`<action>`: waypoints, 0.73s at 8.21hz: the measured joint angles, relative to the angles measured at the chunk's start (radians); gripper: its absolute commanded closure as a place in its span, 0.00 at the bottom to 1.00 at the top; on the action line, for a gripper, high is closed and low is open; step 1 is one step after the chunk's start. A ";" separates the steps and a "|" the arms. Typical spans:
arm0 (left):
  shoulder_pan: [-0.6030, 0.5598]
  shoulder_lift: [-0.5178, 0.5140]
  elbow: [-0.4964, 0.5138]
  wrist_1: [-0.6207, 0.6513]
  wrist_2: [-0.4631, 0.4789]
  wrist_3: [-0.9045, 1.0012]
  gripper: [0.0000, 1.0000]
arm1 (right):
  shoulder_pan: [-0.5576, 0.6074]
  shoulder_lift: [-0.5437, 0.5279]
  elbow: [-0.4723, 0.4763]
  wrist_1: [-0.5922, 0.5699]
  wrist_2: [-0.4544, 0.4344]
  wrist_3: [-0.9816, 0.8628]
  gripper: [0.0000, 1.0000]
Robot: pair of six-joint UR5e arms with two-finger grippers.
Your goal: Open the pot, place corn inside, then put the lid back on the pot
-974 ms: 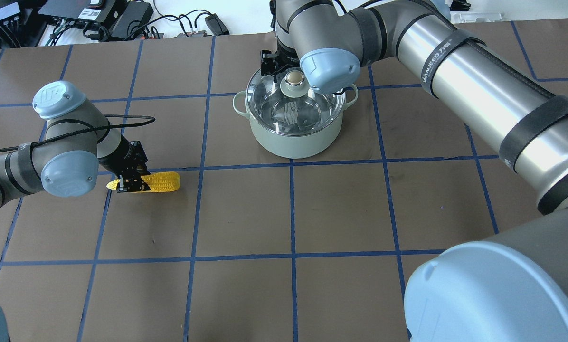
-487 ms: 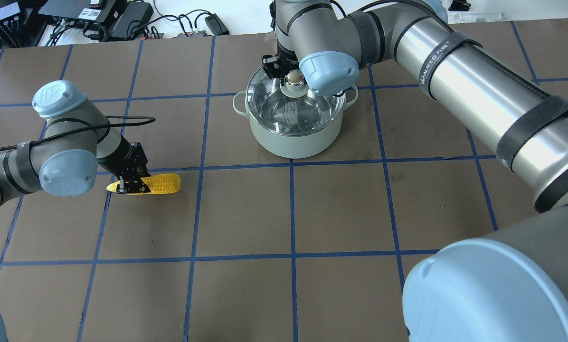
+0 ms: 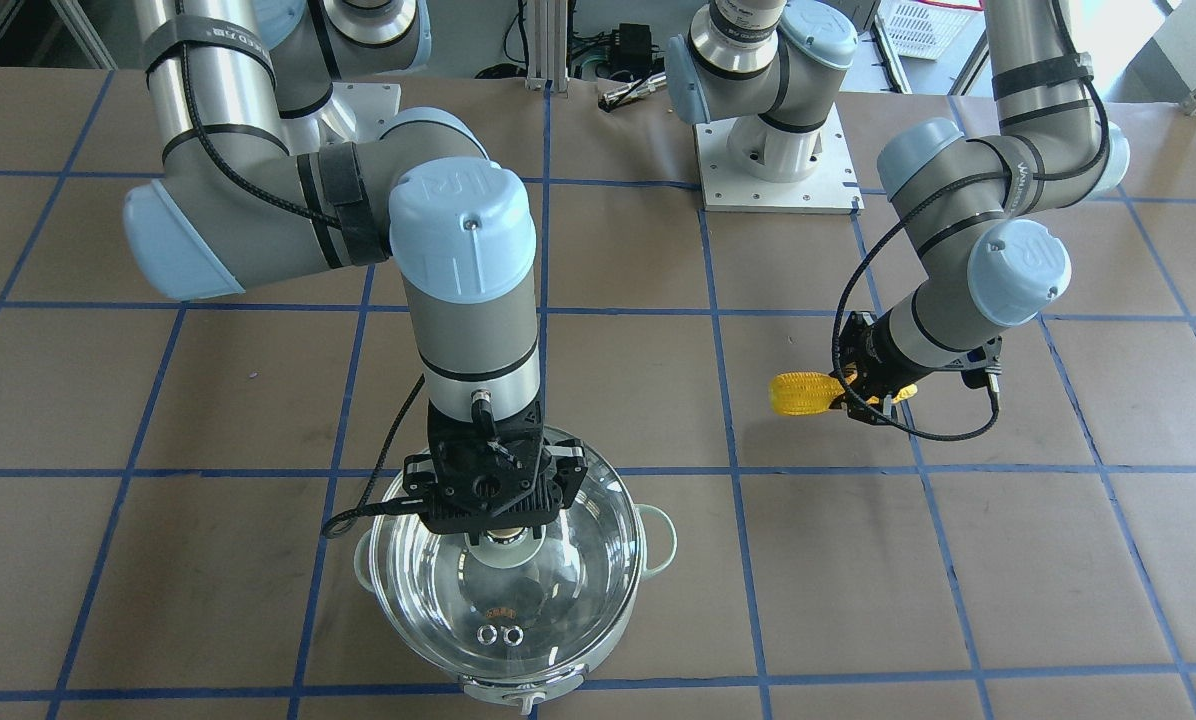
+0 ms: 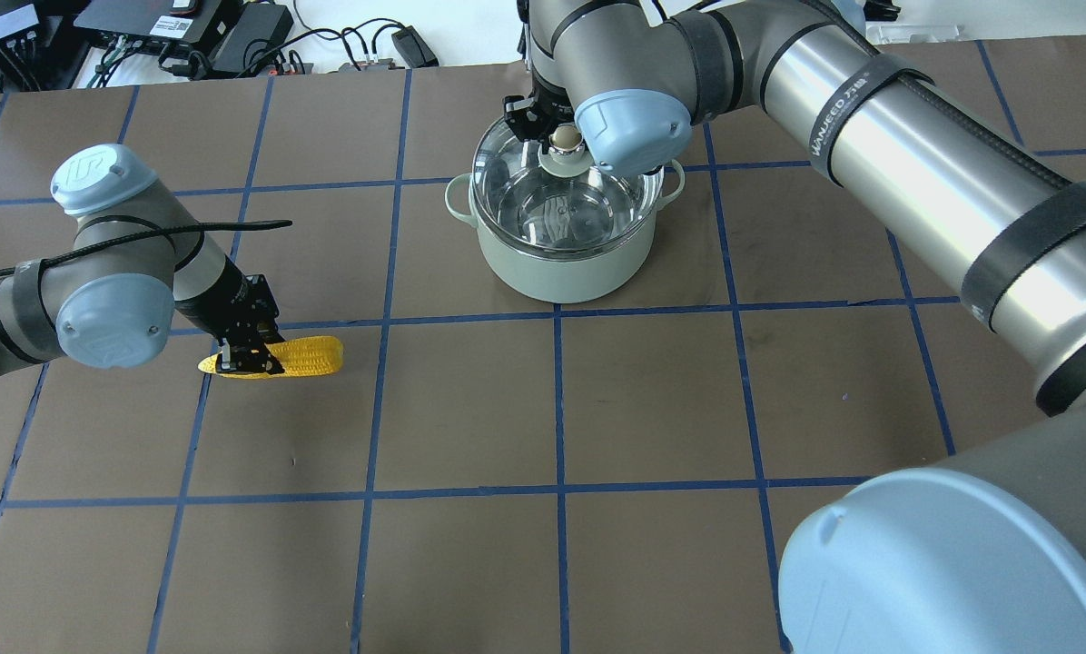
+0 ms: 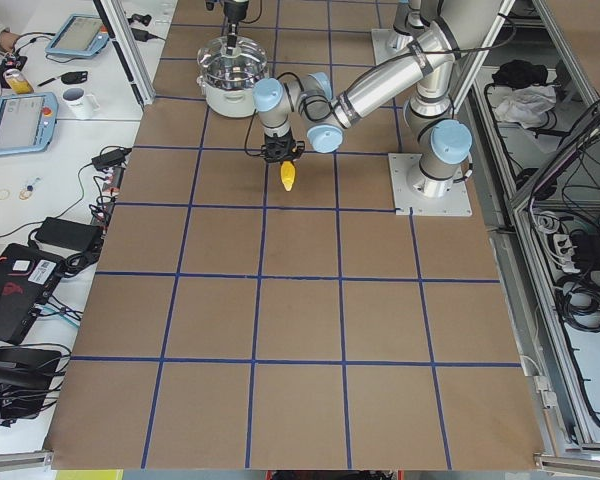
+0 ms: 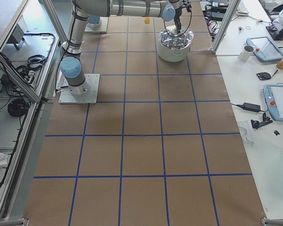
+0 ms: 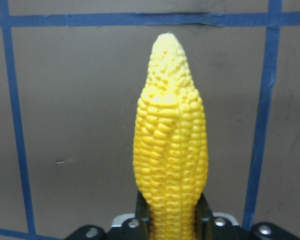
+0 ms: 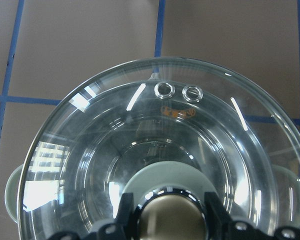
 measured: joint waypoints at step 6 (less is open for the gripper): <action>-0.047 0.018 0.296 -0.215 -0.017 -0.097 1.00 | -0.144 -0.354 0.071 0.323 0.013 -0.137 0.59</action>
